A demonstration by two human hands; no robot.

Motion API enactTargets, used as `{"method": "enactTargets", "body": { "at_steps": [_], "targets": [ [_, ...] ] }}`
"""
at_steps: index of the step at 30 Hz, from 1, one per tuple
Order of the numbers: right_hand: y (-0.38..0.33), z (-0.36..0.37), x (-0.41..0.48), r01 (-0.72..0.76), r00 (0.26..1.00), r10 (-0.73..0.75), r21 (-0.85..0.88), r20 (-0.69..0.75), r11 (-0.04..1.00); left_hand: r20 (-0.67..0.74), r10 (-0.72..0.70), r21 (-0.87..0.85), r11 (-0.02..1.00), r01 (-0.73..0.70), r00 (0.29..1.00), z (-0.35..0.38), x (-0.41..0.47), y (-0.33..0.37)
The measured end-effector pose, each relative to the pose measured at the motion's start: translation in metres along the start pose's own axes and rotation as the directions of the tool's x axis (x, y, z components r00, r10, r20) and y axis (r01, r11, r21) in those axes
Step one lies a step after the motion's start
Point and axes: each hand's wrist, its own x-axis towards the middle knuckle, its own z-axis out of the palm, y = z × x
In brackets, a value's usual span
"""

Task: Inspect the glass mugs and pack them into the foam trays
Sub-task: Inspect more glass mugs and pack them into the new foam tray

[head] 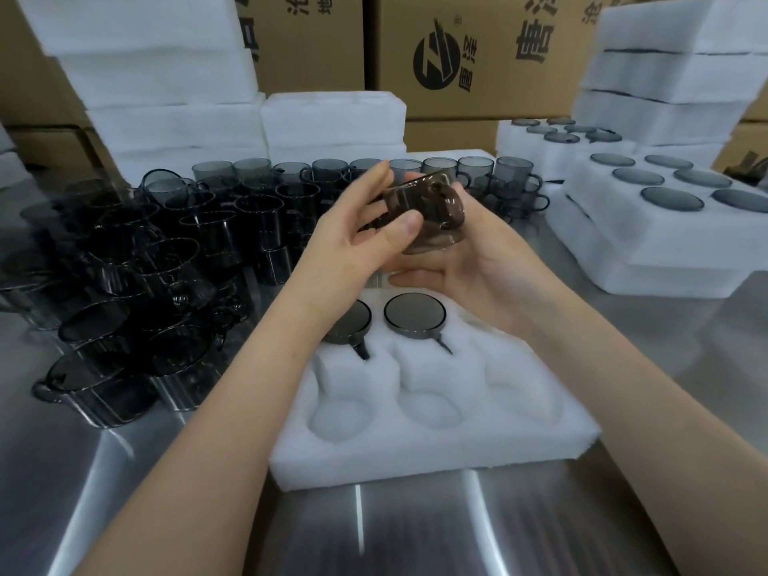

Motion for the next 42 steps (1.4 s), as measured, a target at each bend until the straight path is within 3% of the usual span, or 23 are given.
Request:
{"method": "enactTargets", "body": {
  "at_steps": [2, 5, 8, 11, 14, 19, 23, 25, 28, 31, 34, 42],
  "targets": [
    [0.0, -0.001, -0.001, 0.098, 0.989, -0.106, -0.085, -0.101, 0.992, -0.058, 0.078, 0.118, 0.99, -0.071, 0.995, 0.0, -0.001, 0.001],
    [0.006, -0.002, -0.001, 0.174, 0.936, -0.261, -0.332, -0.237, 0.927, 0.051, 0.16, 0.3, 0.939, -0.168, 0.986, 0.005, -0.004, 0.001],
    [0.009, -0.001, -0.002, 0.174, 0.9, -0.376, -0.611, -0.219, 0.772, 0.037, 0.169, 0.36, 0.917, -0.171, 0.985, 0.008, -0.004, 0.002],
    [0.009, 0.0, -0.002, 0.211, 0.886, -0.434, -0.692, -0.163, 0.69, -0.032, 0.182, 0.353, 0.922, -0.159, 0.983, 0.006, -0.004, 0.003],
    [0.006, 0.0, -0.001, 0.21, 0.875, -0.429, -0.623, -0.224, 0.754, -0.025, 0.182, 0.361, 0.919, -0.161, 0.983, 0.006, -0.005, 0.002],
    [0.0, 0.0, -0.004, 0.126, 0.921, -0.212, -0.265, -0.326, 0.956, 0.009, 0.207, 0.366, 0.91, -0.196, 0.978, 0.005, -0.006, 0.0],
    [-0.002, -0.001, -0.002, 0.121, 0.948, -0.124, -0.029, -0.293, 0.992, 0.046, 0.193, 0.274, 0.941, -0.198, 0.98, 0.004, -0.006, -0.001],
    [-0.001, -0.001, 0.0, 0.033, 0.977, -0.015, 0.082, -0.214, 0.996, 0.065, 0.177, 0.264, 0.946, -0.188, 0.982, 0.004, -0.006, -0.003],
    [0.003, -0.001, -0.001, -0.069, 0.99, 0.066, -0.02, -0.126, 0.997, 0.083, 0.152, 0.403, 0.899, -0.172, 0.985, 0.004, -0.005, -0.002],
    [0.005, 0.001, -0.002, 0.021, 0.973, -0.079, -0.26, -0.215, 0.965, 0.098, 0.118, 0.487, 0.86, -0.151, 0.988, 0.007, -0.005, 0.002],
    [0.006, 0.002, -0.002, 0.039, 0.953, -0.137, -0.341, -0.268, 0.939, 0.073, 0.13, 0.483, 0.863, -0.149, 0.989, 0.009, -0.007, 0.005],
    [-0.005, 0.001, -0.001, -0.076, 0.968, 0.104, 0.126, -0.227, 0.989, 0.133, 0.189, 0.419, 0.879, -0.228, 0.973, 0.005, -0.009, 0.003]
  ]
}}
